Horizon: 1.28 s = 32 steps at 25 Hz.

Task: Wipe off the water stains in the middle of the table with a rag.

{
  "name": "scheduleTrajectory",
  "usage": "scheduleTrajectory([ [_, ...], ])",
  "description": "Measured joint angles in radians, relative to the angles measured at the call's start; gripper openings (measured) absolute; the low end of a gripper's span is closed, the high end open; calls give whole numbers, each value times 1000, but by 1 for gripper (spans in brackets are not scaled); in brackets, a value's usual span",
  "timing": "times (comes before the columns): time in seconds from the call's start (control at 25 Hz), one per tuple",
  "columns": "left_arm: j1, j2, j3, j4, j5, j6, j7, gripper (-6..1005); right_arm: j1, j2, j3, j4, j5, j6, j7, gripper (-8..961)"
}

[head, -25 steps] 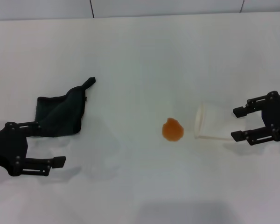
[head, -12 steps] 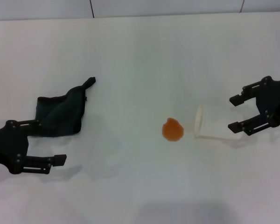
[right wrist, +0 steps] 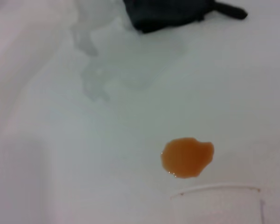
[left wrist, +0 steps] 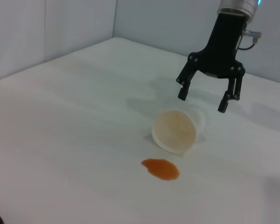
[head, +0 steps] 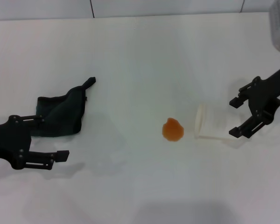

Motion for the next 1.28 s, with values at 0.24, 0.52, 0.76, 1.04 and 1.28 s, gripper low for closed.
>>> scheduleTrajectory([
  [0.24, -4, -2, 1, 0, 9, -4, 0, 880, 66, 1, -89, 26, -65, 20, 70, 861],
  [0.52, -23, -8, 11, -1, 16, -6, 0, 880, 131, 6, -215, 86, -136, 81, 154, 860],
  [0.76, -42, -13, 12, -8, 33, -7, -4, 880, 201, 8, -223, 185, -174, 94, 171, 860],
  [1.04, -46, -14, 12, -8, 38, -9, -10, 880, 225, 11, -249, 230, -183, 120, 174, 861],
  [1.28, -46, -18, 12, -8, 38, -9, -11, 880, 229, 17, -287, 279, -176, 154, 174, 858],
])
